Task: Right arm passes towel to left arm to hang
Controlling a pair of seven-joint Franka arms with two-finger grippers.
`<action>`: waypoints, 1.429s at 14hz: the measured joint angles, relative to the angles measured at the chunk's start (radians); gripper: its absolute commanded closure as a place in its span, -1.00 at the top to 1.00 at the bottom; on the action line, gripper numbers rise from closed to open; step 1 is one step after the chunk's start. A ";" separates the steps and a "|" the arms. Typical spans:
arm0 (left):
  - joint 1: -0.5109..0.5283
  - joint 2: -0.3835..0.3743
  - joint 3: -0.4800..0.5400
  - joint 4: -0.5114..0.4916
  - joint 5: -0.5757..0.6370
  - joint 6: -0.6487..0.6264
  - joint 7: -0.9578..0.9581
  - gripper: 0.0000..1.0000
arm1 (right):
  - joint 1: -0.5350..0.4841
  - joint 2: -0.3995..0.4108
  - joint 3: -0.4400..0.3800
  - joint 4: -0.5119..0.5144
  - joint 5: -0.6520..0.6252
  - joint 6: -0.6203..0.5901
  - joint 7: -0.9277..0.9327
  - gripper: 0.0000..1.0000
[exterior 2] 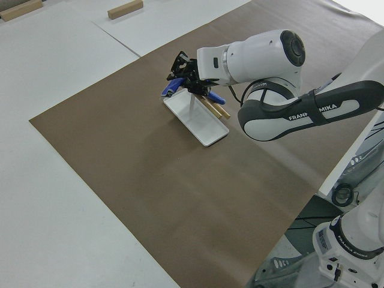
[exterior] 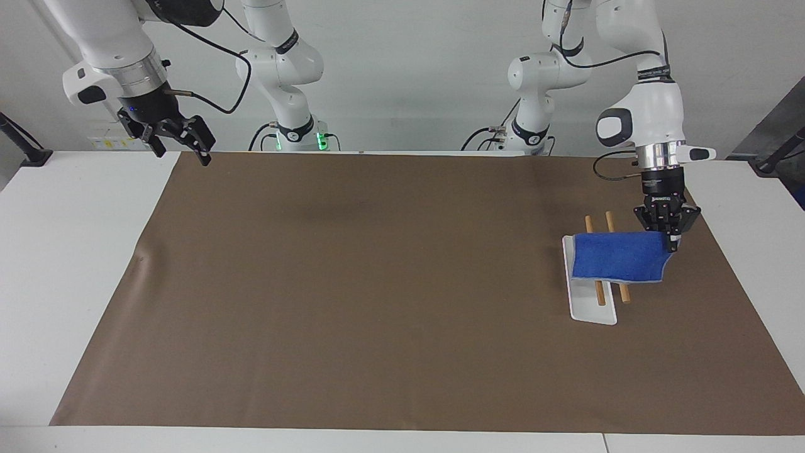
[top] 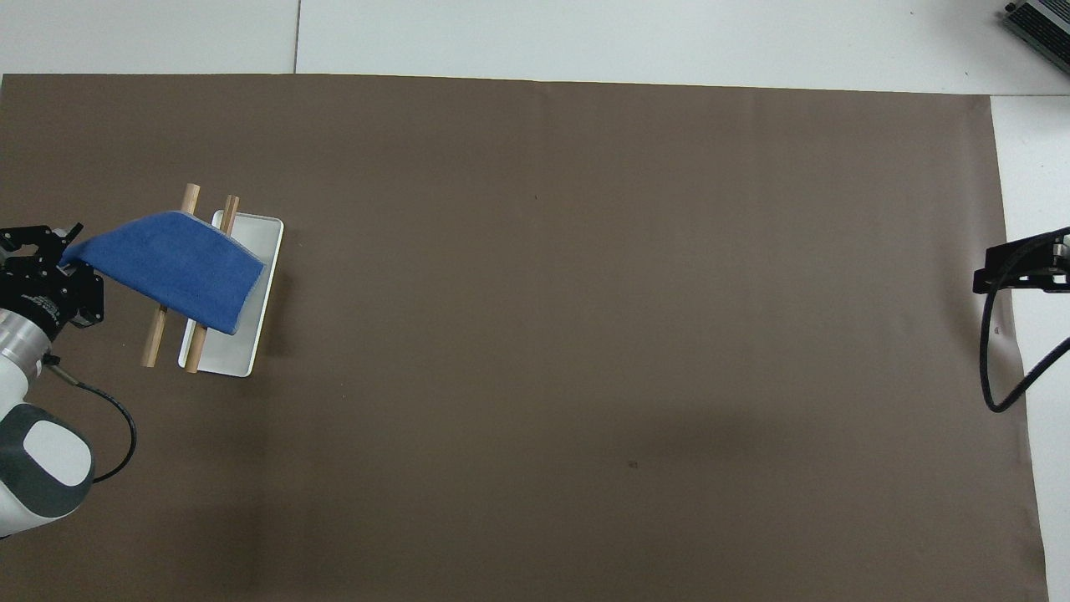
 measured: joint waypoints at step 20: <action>0.011 0.062 -0.026 0.571 0.090 -0.949 0.483 0.92 | 0.004 -0.020 0.000 -0.022 0.000 -0.017 -0.004 1.00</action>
